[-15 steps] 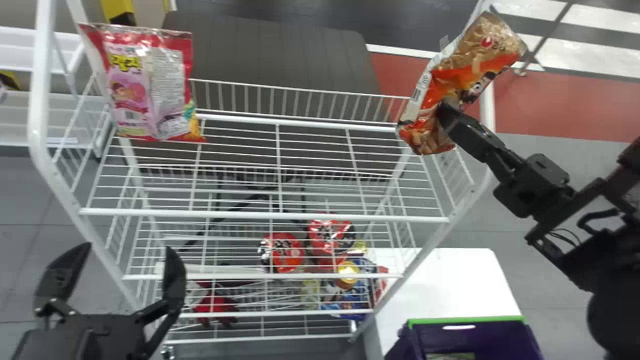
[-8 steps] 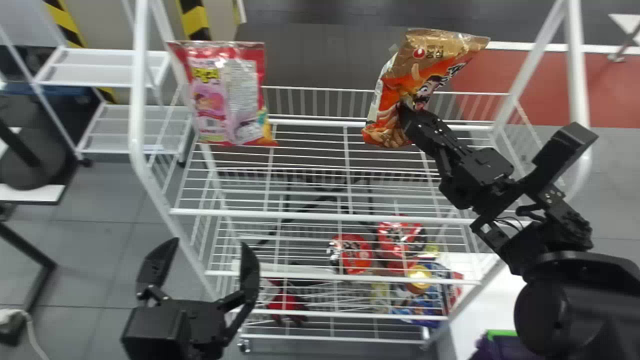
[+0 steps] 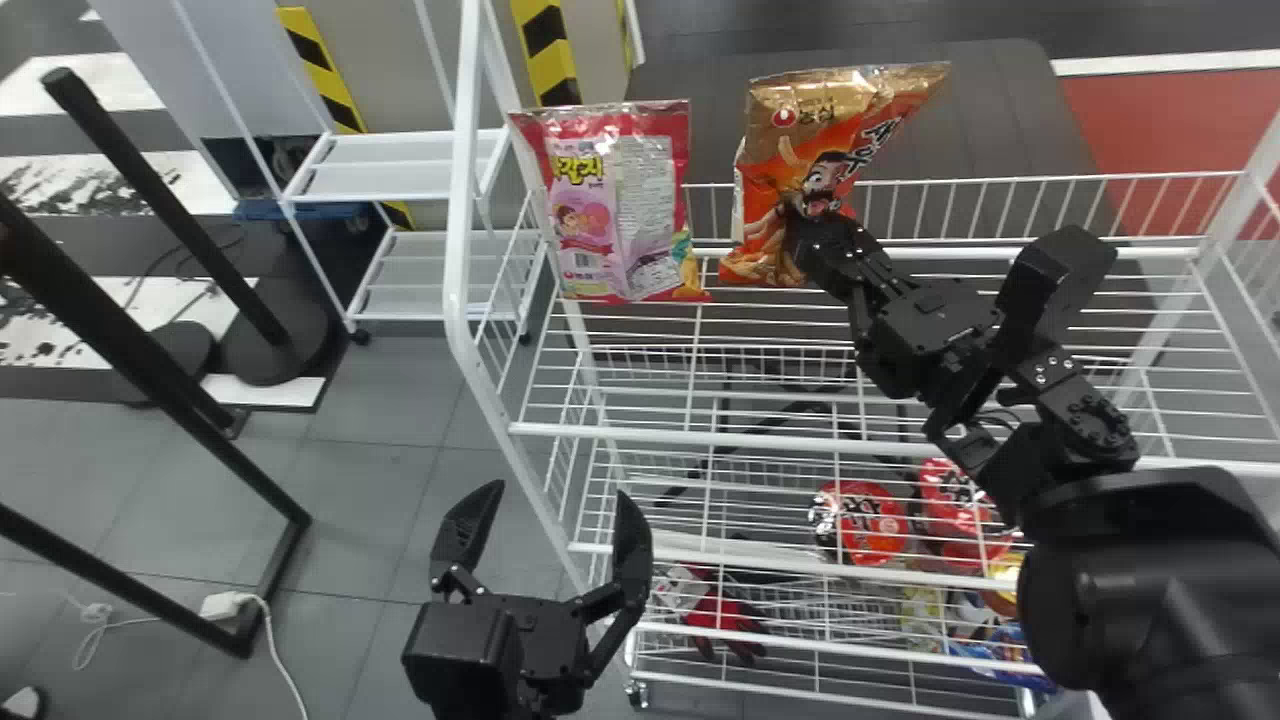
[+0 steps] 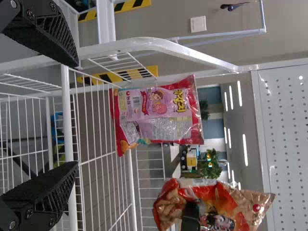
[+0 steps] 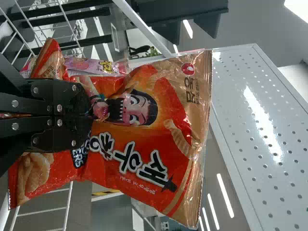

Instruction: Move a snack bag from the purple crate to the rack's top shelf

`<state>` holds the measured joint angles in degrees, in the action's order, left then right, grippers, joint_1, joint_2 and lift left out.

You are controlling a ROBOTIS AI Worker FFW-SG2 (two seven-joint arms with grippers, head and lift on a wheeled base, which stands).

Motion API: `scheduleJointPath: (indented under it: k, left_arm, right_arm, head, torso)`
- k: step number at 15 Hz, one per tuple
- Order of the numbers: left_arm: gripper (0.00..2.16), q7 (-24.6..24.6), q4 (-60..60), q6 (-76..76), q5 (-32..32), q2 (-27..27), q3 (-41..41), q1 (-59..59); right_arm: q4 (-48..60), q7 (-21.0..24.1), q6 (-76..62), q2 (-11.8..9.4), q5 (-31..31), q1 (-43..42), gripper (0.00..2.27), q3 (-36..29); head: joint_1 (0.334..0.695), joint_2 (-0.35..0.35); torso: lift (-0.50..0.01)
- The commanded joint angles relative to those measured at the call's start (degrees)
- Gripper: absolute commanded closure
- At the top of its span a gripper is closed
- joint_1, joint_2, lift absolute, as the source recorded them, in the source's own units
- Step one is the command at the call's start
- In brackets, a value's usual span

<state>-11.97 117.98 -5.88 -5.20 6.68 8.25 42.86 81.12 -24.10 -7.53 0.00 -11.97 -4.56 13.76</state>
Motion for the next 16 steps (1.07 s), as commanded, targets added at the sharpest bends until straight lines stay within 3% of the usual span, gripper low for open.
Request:
scheduleJointPath:
  k: [1, 3, 9, 12, 16]
  left_arm:
    - [0.08, 0.2, -0.6, -2.1, 0.9, 0.0, -0.8, 0.4]
    - [0.08, 0.2, -1.1, -3.3, 1.2, 0.0, -1.0, 0.6]
    - [0.08, 0.8, -2.1, -4.9, 2.0, 0.0, -1.5, 0.6]
    - [0.08, 1.0, -2.0, -6.3, 2.0, 0.0, -1.7, 0.9]
    - [0.08, 1.6, -2.1, -8.4, 3.0, 0.0, -3.0, 1.7]
  right_arm:
    - [-3.4, 1.3, -2.0, 0.1, -0.1, -1.8, 2.13, 0.8]
    - [-6.1, 4.0, -4.8, 0.1, 0.1, -3.0, 2.13, 2.0]
    - [-14.1, 5.8, -5.2, 0.1, -1.2, -7.7, 2.13, 4.8]
    - [-16.9, 9.9, -5.2, 0.1, -0.7, -9.7, 2.13, 6.6]
    - [-22.1, 11.4, -5.5, 0.1, -4.0, -12.8, 2.13, 7.3]
  head:
    - [0.695, 0.218]
    - [0.695, 0.221]
    - [0.695, 0.226]
    - [0.695, 0.235]
    - [0.695, 0.235]
  torso:
    - [0.001]
    - [0.001]
    - [0.001]
    - [0.001]
    - [0.001]
